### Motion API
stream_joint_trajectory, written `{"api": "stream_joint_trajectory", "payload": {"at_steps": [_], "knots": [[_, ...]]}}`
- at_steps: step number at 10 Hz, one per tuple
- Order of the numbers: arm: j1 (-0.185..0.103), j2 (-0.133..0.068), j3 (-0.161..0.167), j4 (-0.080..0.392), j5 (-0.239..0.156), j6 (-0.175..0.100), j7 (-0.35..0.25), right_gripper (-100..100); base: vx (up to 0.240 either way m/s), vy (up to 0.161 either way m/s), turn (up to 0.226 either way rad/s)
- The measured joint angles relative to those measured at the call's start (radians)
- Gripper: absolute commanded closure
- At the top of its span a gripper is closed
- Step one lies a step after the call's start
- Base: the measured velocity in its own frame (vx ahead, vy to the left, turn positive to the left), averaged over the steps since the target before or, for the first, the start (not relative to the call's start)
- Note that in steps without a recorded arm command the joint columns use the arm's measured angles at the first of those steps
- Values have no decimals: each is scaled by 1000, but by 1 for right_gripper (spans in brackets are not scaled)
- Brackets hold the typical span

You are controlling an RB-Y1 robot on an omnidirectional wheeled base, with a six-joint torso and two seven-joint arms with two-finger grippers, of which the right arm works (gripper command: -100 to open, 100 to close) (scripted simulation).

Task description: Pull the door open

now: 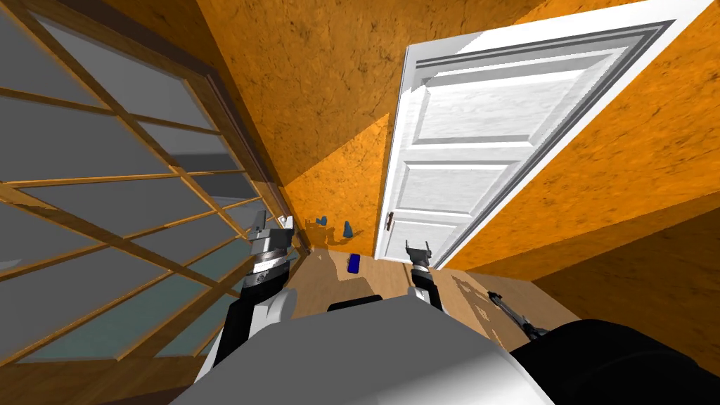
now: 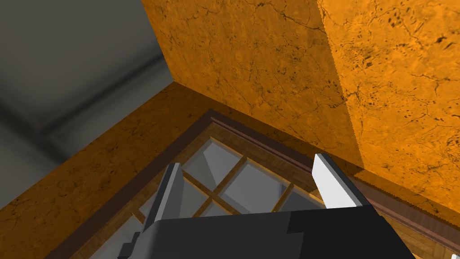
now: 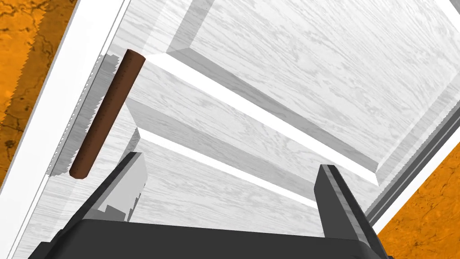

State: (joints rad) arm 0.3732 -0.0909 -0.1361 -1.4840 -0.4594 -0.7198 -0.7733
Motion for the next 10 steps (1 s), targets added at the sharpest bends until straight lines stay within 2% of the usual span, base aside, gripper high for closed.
{"api": "stream_joint_trajectory", "payload": {"at_steps": [4,8,10], "knots": [[-6,5,-16,61,-57,-17,-68,-100,21,-67,205],[-29,6,-32,152,-110,-46,-138,-100,23,-69,216],[-45,8,-41,208,-141,-63,-178,-100,11,-82,292]]}}
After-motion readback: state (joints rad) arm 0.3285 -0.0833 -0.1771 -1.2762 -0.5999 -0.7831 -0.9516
